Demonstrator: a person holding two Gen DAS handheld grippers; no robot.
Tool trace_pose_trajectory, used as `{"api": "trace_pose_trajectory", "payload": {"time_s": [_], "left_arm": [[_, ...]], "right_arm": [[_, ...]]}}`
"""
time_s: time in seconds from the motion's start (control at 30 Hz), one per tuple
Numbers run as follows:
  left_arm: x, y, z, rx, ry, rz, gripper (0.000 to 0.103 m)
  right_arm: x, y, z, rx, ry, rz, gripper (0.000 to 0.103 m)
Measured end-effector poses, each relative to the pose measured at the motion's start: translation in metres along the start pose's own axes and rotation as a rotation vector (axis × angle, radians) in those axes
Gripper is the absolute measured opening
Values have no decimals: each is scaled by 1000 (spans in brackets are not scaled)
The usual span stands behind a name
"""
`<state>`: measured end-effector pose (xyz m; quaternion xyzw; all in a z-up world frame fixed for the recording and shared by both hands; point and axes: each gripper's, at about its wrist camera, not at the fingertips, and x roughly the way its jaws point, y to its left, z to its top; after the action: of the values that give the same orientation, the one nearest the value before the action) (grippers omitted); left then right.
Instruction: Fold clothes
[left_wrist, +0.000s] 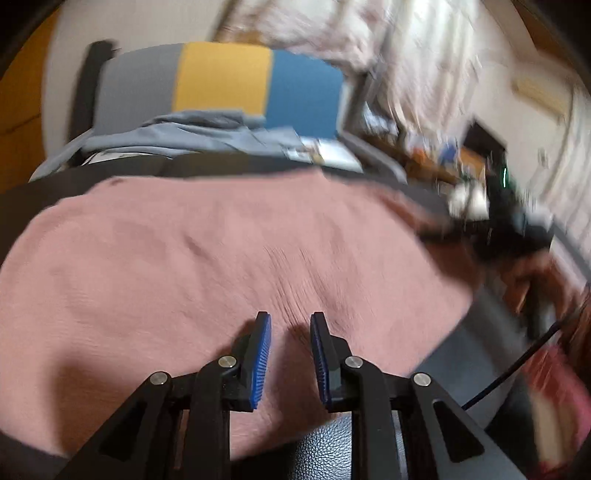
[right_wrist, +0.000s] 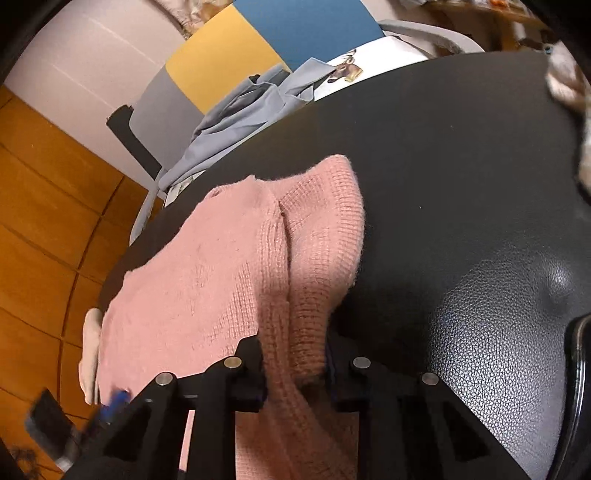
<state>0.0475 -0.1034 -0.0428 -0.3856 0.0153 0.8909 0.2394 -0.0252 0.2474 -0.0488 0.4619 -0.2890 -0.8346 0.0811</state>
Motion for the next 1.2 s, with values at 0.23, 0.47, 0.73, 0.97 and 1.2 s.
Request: {"api": "trace_pose_trajectory", "payload": {"time_s": [0.23, 0.47, 0.73, 0.97, 1.2], "left_arm": [[11, -10, 3, 43, -20, 36, 21], [-4, 23, 8, -109, -38, -44, 21], [-67, 146, -5, -317, -134, 222, 21], [-72, 190, -37, -325, -146, 231, 21], [-71, 198, -50, -402, -219, 148, 22]], "right_arm": [[-27, 9, 15, 74, -41, 82, 21], [-52, 46, 29, 96, -17, 110, 21], [-63, 141, 36, 31, 2, 117, 21], [-45, 243, 21, -79, 39, 183, 20], [39, 357, -32, -274, 168, 213, 20]]}}
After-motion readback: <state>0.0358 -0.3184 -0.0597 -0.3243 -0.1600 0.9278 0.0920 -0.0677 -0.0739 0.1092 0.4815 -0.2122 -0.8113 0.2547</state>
